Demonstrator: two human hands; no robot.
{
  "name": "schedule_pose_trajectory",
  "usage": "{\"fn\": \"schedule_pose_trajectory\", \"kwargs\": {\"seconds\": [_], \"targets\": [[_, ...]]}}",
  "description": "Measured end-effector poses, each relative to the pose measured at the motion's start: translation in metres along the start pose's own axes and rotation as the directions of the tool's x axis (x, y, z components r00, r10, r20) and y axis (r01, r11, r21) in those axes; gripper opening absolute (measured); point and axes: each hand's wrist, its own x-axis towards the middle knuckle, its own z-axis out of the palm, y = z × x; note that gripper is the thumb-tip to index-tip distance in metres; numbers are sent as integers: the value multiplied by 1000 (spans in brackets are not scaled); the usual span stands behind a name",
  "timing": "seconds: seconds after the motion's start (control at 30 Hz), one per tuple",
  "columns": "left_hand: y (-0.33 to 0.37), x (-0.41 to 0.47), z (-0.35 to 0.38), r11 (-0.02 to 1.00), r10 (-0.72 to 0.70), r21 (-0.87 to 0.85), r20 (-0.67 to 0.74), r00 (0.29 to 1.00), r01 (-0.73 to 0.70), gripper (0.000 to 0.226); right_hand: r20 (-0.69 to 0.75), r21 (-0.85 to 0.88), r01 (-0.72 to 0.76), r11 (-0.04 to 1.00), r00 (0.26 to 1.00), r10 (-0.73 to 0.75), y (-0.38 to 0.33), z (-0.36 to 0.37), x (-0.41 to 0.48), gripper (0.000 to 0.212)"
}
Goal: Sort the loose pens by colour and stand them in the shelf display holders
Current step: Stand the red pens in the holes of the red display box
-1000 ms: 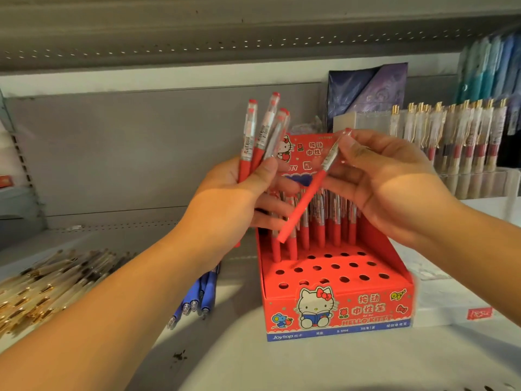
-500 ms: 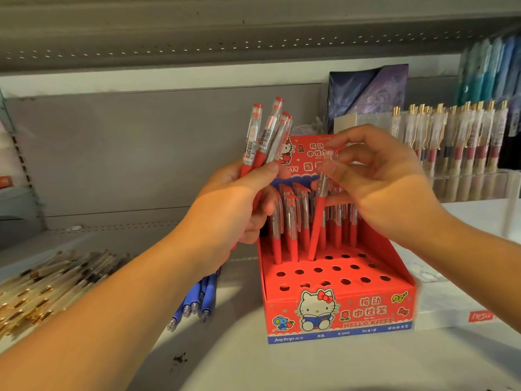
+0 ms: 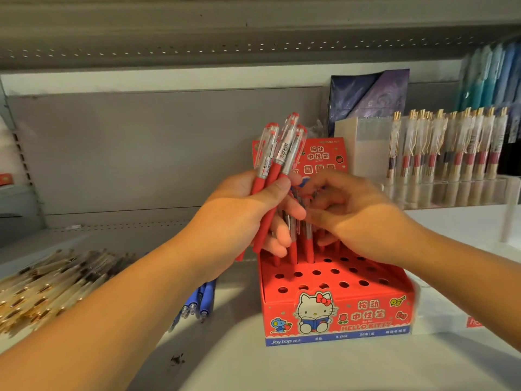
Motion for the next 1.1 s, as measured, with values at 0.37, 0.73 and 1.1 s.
{"fn": "schedule_pose_trajectory", "kwargs": {"seconds": [0.37, 0.73, 1.1], "targets": [[-1, 0, 2, 999, -36, 18, 72, 997, 35, 18, -186, 59, 80, 995, 980, -68, -19, -7, 4, 8], [0, -2, 1, 994, -101, 62, 164, 981, 92, 31, -272, 548, 94, 831, 960, 71, -32, -15, 3, 22], [-2, 2, -4, 999, -2, 53, 39, 999, 0, 21, -317, 275, 92, 957, 949, 0, -29, -27, 9, 22]]}}
